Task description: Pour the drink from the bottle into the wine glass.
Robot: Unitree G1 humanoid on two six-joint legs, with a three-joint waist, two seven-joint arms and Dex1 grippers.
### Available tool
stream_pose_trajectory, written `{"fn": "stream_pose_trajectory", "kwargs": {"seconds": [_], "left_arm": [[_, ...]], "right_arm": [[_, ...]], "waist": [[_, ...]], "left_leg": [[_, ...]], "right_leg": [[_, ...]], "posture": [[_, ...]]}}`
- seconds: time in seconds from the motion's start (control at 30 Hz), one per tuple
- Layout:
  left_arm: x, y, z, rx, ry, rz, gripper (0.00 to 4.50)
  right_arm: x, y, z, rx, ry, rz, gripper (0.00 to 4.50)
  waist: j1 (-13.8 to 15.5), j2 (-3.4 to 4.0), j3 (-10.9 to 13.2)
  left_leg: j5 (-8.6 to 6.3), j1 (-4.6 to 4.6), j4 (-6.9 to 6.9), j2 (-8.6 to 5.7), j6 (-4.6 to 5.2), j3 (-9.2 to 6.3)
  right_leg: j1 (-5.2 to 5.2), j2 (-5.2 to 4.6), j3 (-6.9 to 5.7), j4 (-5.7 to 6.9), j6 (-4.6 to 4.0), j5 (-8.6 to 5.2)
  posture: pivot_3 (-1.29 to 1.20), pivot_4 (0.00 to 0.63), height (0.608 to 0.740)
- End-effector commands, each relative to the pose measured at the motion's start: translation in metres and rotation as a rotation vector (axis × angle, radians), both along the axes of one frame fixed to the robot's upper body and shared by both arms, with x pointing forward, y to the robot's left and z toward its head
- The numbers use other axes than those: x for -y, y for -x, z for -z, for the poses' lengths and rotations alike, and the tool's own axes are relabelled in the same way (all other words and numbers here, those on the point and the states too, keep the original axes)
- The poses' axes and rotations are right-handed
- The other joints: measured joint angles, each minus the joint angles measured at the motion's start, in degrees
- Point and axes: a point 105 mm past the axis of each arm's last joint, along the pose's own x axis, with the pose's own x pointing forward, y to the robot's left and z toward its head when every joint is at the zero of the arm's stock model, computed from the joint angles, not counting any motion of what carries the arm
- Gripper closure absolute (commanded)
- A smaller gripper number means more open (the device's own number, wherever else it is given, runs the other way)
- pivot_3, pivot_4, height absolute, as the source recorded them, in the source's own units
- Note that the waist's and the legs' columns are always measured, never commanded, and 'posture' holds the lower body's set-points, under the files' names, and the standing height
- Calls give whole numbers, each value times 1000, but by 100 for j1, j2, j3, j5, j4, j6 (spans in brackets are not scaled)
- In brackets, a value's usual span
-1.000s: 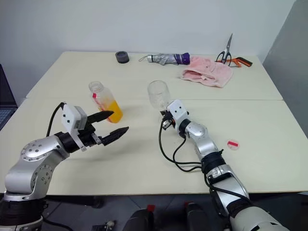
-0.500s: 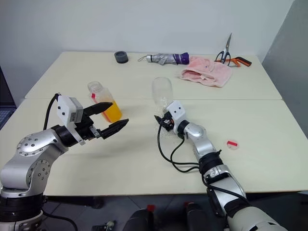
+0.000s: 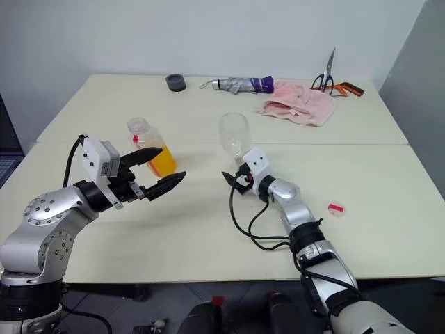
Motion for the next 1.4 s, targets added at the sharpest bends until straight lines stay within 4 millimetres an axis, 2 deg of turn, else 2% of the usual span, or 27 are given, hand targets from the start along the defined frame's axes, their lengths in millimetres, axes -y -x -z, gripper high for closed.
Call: {"fn": "stream_pose_trajectory", "kwargs": {"seconds": [0.03, 0.13, 0.3, 0.47, 0.63, 0.87, 1.07, 1.4], "left_arm": [[1, 6, -13, 55, 14, 10, 0], [-2, 10, -1, 20, 14, -4, 0], [-18, 13, 32, -65, 30, -109, 0], [-46, 11, 60, -86, 63, -302, 0], [-67, 10, 72, -70, 117, -438, 0], [-88, -3, 66, -40, 110, -501, 0], [-90, -23, 55, -21, 68, -462, 0], [-79, -51, 41, 4, 46, -385, 0]], "right_arm": [[15, 8, -11, 32, -15, -1, 32], [23, 24, -10, 58, 27, -26, 32], [22, 74, -9, 86, 136, -202, 32], [29, 101, -20, 65, 156, -273, 32], [30, 124, -31, 16, 126, -348, 32], [27, 131, -52, 28, 76, -373, 32], [23, 139, -59, 31, 57, -403, 32], [15, 144, -61, 81, 100, -412, 32]], "waist": [[10, 0, 0], [9, 0, 0], [-2, 1, 1], [10, 1, 1], [46, -3, -1], [58, -4, -2], [77, -5, -2], [84, -5, -2]], "left_leg": [[0, -1, 0, 0, 0, -1], [0, -4, 0, 2, 1, 0], [-1, -1, -4, 2, 1, 2], [-1, 3, 0, -1, 0, -2], [-1, 1, 3, 0, 0, -7], [-1, 1, 3, -6, 0, -6], [-1, -1, 2, -8, 0, -7], [-1, -3, 2, -10, 0, -6]], "right_leg": [[0, 0, 0, 0, 0, 0], [0, -2, 3, -2, 1, -1], [-2, -3, 6, -4, 1, -1], [1, 2, 3, -3, 2, -2], [3, 2, 2, -5, 2, -2], [4, 5, -7, -6, 3, -2], [4, 7, -10, -7, 3, -2], [3, 9, -11, -8, 3, -2]], "posture": [[0, 150, 740], [0, 150, 740], [0, 150, 740], [0, 150, 740], [0, 150, 740], [0, 150, 740], [0, 150, 740], [0, 150, 740]]}}
